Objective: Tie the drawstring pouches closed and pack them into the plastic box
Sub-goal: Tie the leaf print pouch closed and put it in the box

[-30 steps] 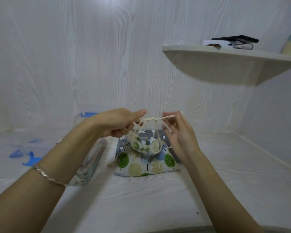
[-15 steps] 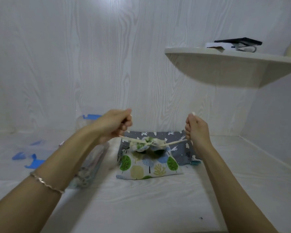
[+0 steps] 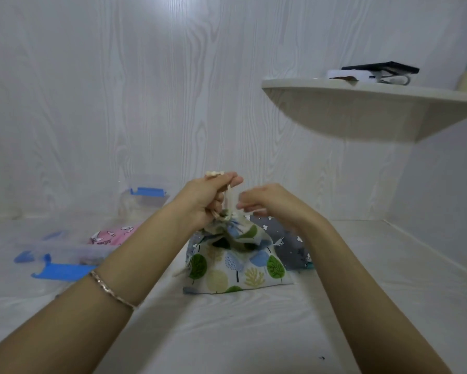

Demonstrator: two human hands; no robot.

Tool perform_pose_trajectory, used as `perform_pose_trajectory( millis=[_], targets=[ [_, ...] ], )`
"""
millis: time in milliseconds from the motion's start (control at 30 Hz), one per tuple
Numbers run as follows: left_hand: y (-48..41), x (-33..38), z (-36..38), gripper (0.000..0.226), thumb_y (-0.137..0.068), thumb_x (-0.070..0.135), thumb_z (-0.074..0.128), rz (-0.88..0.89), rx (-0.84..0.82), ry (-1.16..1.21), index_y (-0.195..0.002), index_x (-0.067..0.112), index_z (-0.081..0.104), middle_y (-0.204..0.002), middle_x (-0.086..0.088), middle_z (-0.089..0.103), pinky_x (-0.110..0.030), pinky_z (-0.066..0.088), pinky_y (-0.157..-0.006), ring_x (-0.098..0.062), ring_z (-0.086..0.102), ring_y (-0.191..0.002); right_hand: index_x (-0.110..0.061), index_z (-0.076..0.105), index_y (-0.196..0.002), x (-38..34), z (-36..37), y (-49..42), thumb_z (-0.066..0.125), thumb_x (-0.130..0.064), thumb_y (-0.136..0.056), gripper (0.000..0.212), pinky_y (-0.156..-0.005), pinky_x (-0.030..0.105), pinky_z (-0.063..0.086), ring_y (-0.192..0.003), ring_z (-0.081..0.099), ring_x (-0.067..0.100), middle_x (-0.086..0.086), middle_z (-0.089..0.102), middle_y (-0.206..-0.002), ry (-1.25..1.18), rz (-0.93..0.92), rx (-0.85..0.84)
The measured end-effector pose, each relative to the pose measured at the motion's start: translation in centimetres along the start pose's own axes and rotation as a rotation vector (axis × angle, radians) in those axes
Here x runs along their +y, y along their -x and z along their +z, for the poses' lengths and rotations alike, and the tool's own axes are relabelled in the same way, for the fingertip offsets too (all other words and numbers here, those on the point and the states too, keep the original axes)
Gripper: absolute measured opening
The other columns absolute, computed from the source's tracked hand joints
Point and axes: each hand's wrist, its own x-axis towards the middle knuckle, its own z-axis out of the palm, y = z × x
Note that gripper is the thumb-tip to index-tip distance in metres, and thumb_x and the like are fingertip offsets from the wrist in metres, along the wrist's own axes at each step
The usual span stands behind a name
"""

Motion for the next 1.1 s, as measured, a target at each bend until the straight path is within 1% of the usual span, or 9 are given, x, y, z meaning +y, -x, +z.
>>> perform_pose_trajectory(
  millis=[167,333,433,500,567,633,767,900,1100],
  targets=[
    [-0.4,-0.3,0.0,0.016,-0.097,0.017,0.053,-0.092,0.039,0.135,-0.084,0.011,0.061,-0.088,0.0,0.071,-0.01,0.021,-0.027,-0.002,0.028,-0.03,-0.006,0.073,-0.098,0.9,3.3,1.5,0.07,-0.014,-0.087,0.014,-0.067,0.008,0.049,-0.071,0.063,-0.004,0.001,0.071,-0.086,-0.036,-0.178,0.015],
    [-0.5,0.0,-1.2,0.02,-0.097,0.02,0.053,-0.119,0.031,0.124,-0.083,0.009,0.062,-0.087,-0.001,0.071,-0.011,0.024,-0.027,-0.003,0.028,-0.036,-0.005,0.071,-0.097,0.9,4.0,1.3,0.068,-0.011,-0.088,0.011,-0.073,0.018,0.055,-0.078,0.069,0.007,0.002,0.074,-0.085,-0.125,-0.205,0.018],
    [-0.4,0.2,-2.3,0.024,-0.099,0.025,0.049,-0.15,0.011,0.029,-0.099,0.002,0.057,-0.069,-0.005,0.07,-0.01,0.028,-0.03,-0.002,0.035,-0.036,-0.004,0.065,-0.094,0.8,3.9,1.0,0.062,-0.006,-0.091,0.005,-0.069,0.028,0.058,-0.075,0.07,0.02,0.008,0.074,-0.08,-0.477,-0.098,0.096],
    [0.0,0.3,-3.1,0.021,-0.1,0.013,0.045,-0.139,0.048,-0.034,-0.11,-0.005,0.052,-0.086,-0.018,0.072,-0.012,0.035,-0.033,-0.004,0.041,-0.034,-0.009,0.061,-0.095,1.1,3.6,0.4,0.062,-0.003,-0.089,0.008,-0.071,0.035,0.058,-0.073,0.068,0.021,0.008,0.074,-0.077,-0.613,-0.036,0.22],
    [0.6,0.2,-3.6,0.026,-0.098,0.001,0.045,-0.072,0.126,-0.101,-0.116,-0.016,0.051,-0.106,-0.026,0.068,-0.015,0.046,-0.04,-0.007,0.049,-0.038,-0.015,0.056,-0.103,1.8,3.3,-0.4,0.066,-0.005,-0.085,0.022,-0.079,0.041,0.057,-0.078,0.069,0.022,0.005,0.074,-0.075,-0.542,0.0,0.32],
    [1.1,0.1,-3.9,0.026,-0.098,0.002,0.046,0.035,0.165,-0.098,-0.12,-0.01,0.053,-0.096,-0.019,0.07,-0.019,0.056,-0.051,-0.011,0.062,-0.053,-0.02,0.055,-0.102,2.2,3.3,-0.5,0.064,-0.007,-0.085,0.024,-0.081,0.041,0.054,-0.079,0.066,0.021,0.002,0.073,-0.072,-0.394,-0.012,0.345],
    [1.4,1.2,-2.3,0.018,-0.099,0.008,0.047,0.354,0.113,-0.223,-0.114,0.005,0.058,-0.097,-0.009,0.073,-0.025,0.059,-0.074,-0.017,0.071,-0.082,-0.013,0.071,-0.099,1.5,3.4,0.5,0.05,-0.004,-0.095,0.024,-0.056,0.016,0.044,-0.061,0.052,0.009,0.005,0.065,-0.077,-0.126,-0.13,0.082],
    [0.3,2.3,0.1,0.021,-0.1,0.016,0.046,0.36,-0.07,-0.411,-0.117,0.009,0.058,-0.106,-0.007,0.072,-0.029,0.058,-0.079,-0.018,0.071,-0.09,-0.001,0.071,-0.104,1.0,4.0,1.8,0.057,-0.009,-0.094,0.018,-0.076,0.021,0.054,-0.081,0.066,0.016,0.012,0.072,-0.09,-0.246,-0.177,-0.111],
    [0.4,-1.3,-0.2,0.046,-0.101,0.042,0.036,0.327,-0.202,-0.767,-0.138,0.015,0.037,-0.074,-0.011,0.062,-0.03,0.051,-0.064,-0.016,0.06,-0.061,0.0,0.061,-0.08,1.8,3.9,2.3,0.049,-0.011,-0.099,0.025,-0.064,0.024,0.049,-0.061,0.057,0.016,0.009,0.061,-0.067,-0.436,-0.202,-0.03]
  ],
)
